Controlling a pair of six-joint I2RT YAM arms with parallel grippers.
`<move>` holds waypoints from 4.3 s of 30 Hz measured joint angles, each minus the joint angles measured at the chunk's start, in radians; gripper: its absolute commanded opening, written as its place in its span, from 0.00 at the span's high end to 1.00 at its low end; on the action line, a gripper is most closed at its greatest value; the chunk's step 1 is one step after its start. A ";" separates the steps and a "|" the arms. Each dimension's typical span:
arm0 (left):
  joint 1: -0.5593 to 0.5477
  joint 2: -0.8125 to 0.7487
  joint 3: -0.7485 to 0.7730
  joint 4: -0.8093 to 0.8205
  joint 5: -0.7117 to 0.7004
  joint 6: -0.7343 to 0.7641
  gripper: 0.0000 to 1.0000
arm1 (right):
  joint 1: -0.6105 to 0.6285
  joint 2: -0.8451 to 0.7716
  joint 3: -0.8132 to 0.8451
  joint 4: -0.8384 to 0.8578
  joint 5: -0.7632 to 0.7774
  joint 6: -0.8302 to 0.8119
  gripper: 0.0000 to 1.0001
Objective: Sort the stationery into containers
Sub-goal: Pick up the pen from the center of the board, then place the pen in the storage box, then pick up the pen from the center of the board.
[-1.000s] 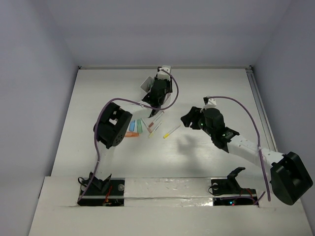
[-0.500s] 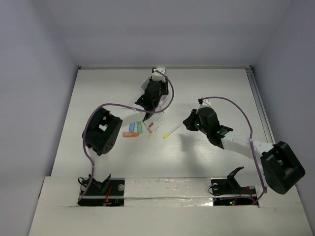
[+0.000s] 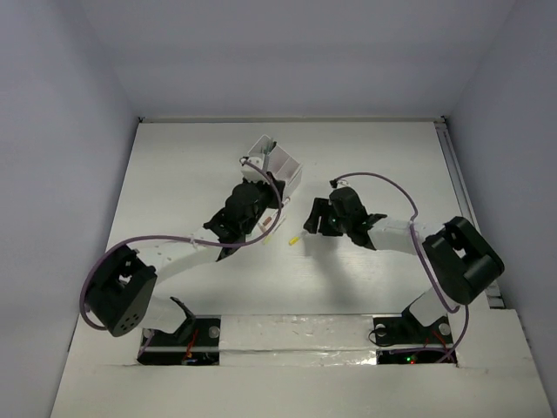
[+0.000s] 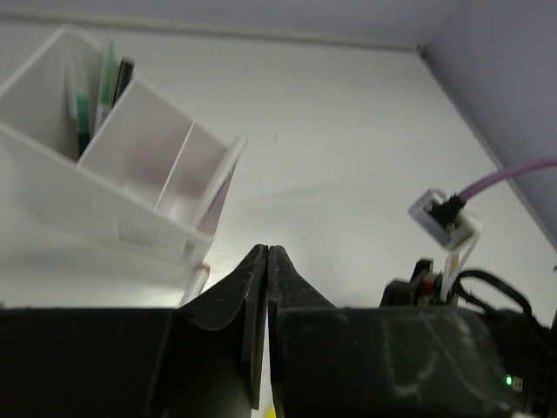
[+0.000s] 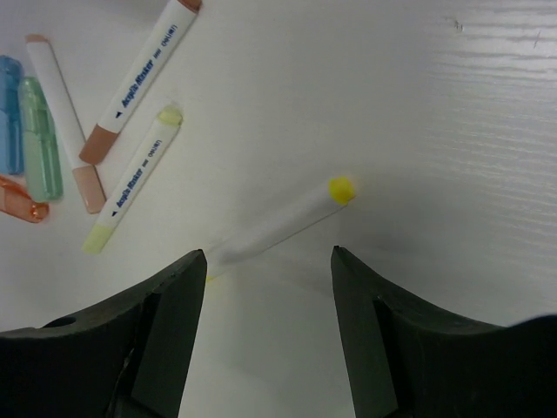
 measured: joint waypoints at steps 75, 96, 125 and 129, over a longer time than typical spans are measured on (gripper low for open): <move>-0.050 -0.040 -0.297 -0.177 -0.027 -0.246 0.71 | 0.048 0.394 0.700 0.253 0.429 -0.346 1.00; -0.050 0.005 -0.303 -0.142 -0.023 -0.237 0.70 | 0.013 0.456 0.628 0.386 0.453 -0.268 0.55; -0.109 0.196 -0.088 -0.202 -0.110 -0.011 0.69 | -0.014 0.006 0.113 0.355 0.361 -0.134 0.52; -0.109 0.253 -0.039 -0.212 -0.113 0.010 0.69 | -0.051 -0.068 0.027 0.328 0.331 -0.086 0.52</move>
